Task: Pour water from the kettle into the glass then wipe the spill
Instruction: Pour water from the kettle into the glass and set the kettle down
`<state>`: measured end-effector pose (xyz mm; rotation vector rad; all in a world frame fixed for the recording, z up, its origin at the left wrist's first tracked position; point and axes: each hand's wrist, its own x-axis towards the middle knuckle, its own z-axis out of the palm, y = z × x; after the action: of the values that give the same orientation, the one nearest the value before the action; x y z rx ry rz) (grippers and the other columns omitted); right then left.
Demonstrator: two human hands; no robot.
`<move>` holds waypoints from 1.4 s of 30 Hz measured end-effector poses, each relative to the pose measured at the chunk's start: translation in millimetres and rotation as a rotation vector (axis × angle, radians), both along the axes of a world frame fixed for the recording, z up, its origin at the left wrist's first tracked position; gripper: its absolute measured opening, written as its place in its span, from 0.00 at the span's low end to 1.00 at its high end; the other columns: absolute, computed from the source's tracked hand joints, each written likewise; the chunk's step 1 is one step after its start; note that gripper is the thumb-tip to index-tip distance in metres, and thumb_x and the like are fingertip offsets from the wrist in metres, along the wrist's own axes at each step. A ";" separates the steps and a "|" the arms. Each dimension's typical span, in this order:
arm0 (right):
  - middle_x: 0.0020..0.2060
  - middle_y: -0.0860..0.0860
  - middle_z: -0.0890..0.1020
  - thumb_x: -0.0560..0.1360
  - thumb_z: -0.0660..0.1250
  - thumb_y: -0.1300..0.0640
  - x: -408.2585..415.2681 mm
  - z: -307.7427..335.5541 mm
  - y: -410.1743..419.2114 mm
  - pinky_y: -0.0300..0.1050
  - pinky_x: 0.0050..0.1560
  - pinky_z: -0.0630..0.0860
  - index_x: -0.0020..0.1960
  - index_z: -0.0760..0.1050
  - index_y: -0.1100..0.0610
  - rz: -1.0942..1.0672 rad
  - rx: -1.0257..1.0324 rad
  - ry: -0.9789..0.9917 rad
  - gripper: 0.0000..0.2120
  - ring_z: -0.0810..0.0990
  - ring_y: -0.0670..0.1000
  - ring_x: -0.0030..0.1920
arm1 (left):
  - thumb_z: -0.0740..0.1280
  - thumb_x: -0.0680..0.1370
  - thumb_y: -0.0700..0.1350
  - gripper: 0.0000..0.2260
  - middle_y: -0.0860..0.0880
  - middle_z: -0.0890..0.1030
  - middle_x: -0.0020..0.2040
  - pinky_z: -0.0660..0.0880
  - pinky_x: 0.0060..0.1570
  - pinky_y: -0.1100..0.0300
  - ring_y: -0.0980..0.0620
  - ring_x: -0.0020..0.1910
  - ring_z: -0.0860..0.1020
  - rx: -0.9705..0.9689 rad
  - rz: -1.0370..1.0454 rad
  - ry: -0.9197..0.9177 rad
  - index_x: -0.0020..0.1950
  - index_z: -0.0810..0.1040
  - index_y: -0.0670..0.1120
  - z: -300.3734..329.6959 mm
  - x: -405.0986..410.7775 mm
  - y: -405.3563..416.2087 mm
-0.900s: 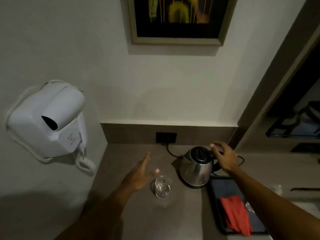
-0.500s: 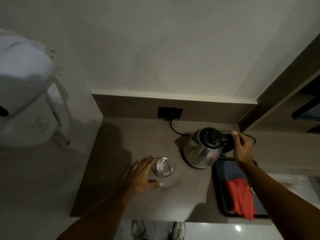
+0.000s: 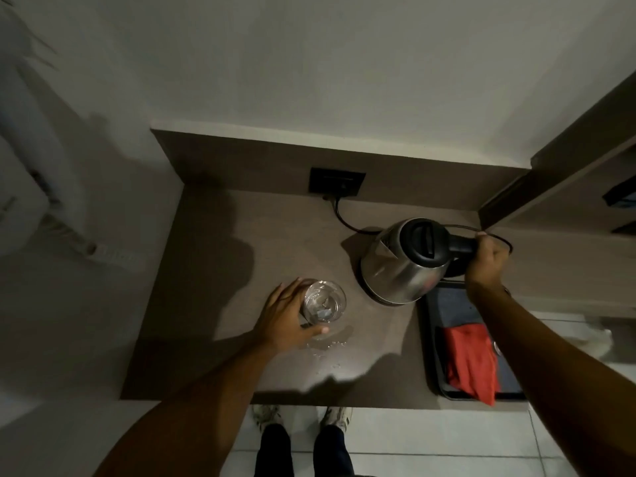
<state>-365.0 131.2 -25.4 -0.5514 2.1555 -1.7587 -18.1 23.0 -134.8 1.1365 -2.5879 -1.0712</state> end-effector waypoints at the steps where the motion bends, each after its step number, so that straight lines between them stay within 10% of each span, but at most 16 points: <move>1: 0.21 0.39 0.73 0.74 0.60 0.49 1.7 1.7 -0.2 0.34 0.29 0.69 0.29 0.69 0.51 0.004 -0.005 0.018 0.15 0.71 0.38 0.26 | 0.68 0.62 0.74 0.46 0.52 0.65 0.76 0.47 0.76 0.53 0.54 0.77 0.56 -0.004 0.007 0.005 0.75 0.57 0.58 -0.3 0.1 0.1; 7: 0.26 0.53 0.69 0.74 0.58 0.53 12.5 24.5 -6.4 0.56 0.29 0.65 0.28 0.68 0.57 0.106 0.061 0.232 0.16 0.66 0.54 0.29 | 0.68 0.62 0.74 0.47 0.51 0.64 0.77 0.47 0.71 0.54 0.54 0.74 0.53 0.024 0.032 0.006 0.75 0.56 0.59 -4.1 3.3 0.3; 13: 0.25 0.49 0.72 0.77 0.58 0.55 40.3 58.5 -11.0 0.35 0.26 0.67 0.32 0.71 0.51 0.330 0.102 0.523 0.14 0.72 0.44 0.26 | 0.67 0.62 0.76 0.46 0.51 0.64 0.77 0.46 0.72 0.56 0.52 0.76 0.55 0.010 0.042 0.017 0.75 0.59 0.59 -10.1 5.1 0.8; 22: 0.24 0.54 0.74 0.74 0.59 0.50 69.1 87.5 -30.7 0.43 0.31 0.66 0.30 0.74 0.61 0.466 0.186 1.009 0.20 0.70 0.52 0.25 | 0.64 0.62 0.77 0.47 0.51 0.64 0.78 0.50 0.75 0.53 0.48 0.77 0.58 -0.045 0.036 -0.020 0.76 0.63 0.55 -13.9 5.6 -0.5; 42: 0.24 0.52 0.72 0.74 0.58 0.46 109.1 103.5 -46.7 0.45 0.33 0.62 0.28 0.69 0.55 0.606 0.337 1.447 0.20 0.71 0.54 0.25 | 0.62 0.62 0.78 0.48 0.52 0.61 0.79 0.45 0.75 0.58 0.53 0.78 0.55 -0.063 0.009 -0.040 0.76 0.62 0.54 -11.5 5.5 -2.3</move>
<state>-256.0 84.5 78.2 -2.5466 2.3657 -0.5258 -12.6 20.7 -146.3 1.1655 -2.6240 -0.9671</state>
